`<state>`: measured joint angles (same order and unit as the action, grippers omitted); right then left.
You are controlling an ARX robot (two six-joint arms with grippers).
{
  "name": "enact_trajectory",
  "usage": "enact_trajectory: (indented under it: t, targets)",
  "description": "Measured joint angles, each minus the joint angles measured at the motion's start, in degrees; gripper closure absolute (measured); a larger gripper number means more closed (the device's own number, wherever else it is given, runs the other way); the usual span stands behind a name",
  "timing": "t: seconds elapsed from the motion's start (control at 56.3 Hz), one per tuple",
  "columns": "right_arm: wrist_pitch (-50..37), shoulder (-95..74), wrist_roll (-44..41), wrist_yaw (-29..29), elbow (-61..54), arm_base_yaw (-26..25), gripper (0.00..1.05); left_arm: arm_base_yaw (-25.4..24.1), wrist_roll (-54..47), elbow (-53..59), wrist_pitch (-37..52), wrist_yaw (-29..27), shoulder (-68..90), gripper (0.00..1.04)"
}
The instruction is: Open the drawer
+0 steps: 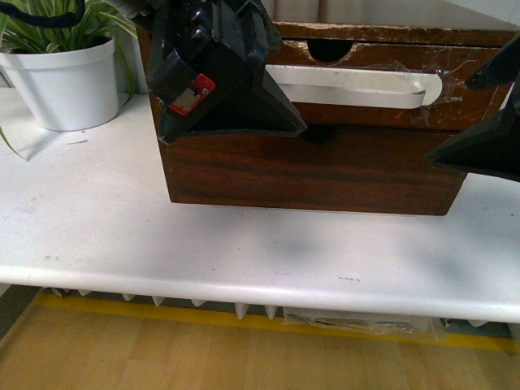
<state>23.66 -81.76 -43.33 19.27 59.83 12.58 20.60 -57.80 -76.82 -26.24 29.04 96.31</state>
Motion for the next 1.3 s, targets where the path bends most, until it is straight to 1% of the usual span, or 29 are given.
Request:
enact_trajectory:
  t: [0.178,0.462,0.728,0.888,1.296]
  targets:
    - [0.1,0.1,-0.3,1.0,0.0,-0.2,0.09,0.7,-1.5,-2.1,-1.0,-2.3,3.5,0.06]
    - [0.5,0.5,-0.6,1.9,0.0,-0.7,0.09,0.2,-2.4,-5.4,-1.8,-4.5,6.9,0.06]
    - [0.0,-1.2,-0.6,1.8,1.6,0.6,0.09,-0.6,-4.1,-7.6,-2.8,-6.8,9.0,0.06]
    - [-0.3,-4.2,-0.6,1.2,4.0,1.5,0.09,-0.8,-7.2,-9.2,-8.4,-6.2,9.3,0.06]
    - [-2.4,-12.5,-0.4,0.6,9.0,2.4,0.09,-1.0,-8.2,-9.8,-9.9,-4.6,9.3,0.06]
